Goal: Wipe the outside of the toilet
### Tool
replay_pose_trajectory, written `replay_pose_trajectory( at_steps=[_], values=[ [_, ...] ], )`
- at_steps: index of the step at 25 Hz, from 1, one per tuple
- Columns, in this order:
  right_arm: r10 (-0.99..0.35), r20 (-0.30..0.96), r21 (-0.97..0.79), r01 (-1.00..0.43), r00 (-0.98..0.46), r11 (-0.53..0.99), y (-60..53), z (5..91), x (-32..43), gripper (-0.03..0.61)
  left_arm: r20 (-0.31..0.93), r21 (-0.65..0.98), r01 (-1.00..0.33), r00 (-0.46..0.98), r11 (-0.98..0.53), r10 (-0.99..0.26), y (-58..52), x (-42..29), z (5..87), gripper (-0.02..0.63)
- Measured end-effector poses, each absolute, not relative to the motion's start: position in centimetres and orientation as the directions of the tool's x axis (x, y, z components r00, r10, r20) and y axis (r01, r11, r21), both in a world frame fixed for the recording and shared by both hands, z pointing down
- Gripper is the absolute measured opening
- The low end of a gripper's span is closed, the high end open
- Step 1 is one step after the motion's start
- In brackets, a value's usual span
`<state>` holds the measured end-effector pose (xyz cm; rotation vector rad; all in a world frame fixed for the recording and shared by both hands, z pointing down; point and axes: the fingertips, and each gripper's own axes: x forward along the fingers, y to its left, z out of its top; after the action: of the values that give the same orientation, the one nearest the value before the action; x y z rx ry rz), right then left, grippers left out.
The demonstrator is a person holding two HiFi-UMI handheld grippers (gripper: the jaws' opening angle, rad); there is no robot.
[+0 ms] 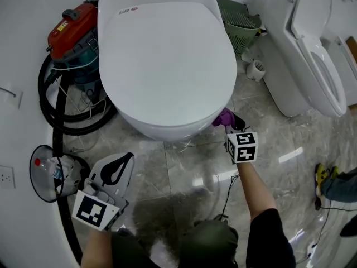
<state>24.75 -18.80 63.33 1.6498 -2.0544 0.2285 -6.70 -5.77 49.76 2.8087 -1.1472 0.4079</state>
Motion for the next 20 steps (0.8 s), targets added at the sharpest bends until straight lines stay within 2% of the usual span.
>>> replay_pose_trajectory(
  at_steps=[9, 20],
  values=[
    [-0.869, 0.460, 0.185, -0.937, -0.184, 0.297, -13.6, 63.7, 22.8, 0.040, 0.253, -0.023, -0.696, 0.690, -0.717, -0.678, -5.9, -6.9, 49.2, 0.002],
    [-0.725, 0.500, 0.102, -0.799, -0.475, 0.593, -5.9, 69.8, 9.4, 0.040, 0.230, -0.033, -0.683, 0.705, -0.729, -0.671, -5.6, -6.5, 48.4, 0.002]
  ],
)
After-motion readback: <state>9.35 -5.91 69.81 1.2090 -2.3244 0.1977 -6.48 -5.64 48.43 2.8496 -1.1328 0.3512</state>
